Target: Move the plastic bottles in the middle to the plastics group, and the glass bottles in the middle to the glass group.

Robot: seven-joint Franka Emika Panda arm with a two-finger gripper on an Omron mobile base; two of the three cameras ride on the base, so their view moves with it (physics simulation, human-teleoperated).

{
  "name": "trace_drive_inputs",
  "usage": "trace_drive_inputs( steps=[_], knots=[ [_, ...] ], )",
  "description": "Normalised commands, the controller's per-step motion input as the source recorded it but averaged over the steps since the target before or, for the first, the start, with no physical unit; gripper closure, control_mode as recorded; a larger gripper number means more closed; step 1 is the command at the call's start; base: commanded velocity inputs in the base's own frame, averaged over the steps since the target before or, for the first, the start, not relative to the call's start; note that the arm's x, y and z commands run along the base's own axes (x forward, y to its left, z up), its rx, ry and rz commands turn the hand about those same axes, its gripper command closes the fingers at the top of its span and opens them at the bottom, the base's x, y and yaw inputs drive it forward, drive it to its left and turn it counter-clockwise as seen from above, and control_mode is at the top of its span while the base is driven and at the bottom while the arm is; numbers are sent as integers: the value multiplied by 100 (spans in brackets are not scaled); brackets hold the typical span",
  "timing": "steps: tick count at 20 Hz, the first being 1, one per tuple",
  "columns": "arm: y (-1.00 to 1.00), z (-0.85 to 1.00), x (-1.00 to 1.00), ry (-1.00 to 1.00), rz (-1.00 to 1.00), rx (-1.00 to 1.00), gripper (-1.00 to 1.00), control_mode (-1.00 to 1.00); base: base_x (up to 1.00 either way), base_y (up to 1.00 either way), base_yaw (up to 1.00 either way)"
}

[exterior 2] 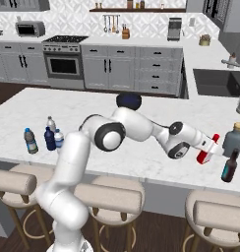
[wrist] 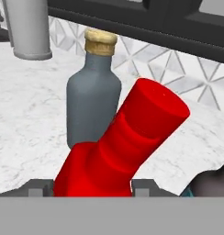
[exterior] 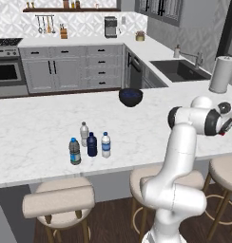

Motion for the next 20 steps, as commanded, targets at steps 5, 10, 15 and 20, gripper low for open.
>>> trace_drive_inputs(
  steps=[5,10,15,20],
  knots=[
    [39,-33,0,24,1,0,100,-100,0,0,0],
    [49,-38,0,18,2,0,100,-100,0,0,0],
    [23,-50,0,12,3,0,100,-100,0,0,0],
    [38,-60,-1,11,2,0,100,-100,0,0,0]
  ],
)
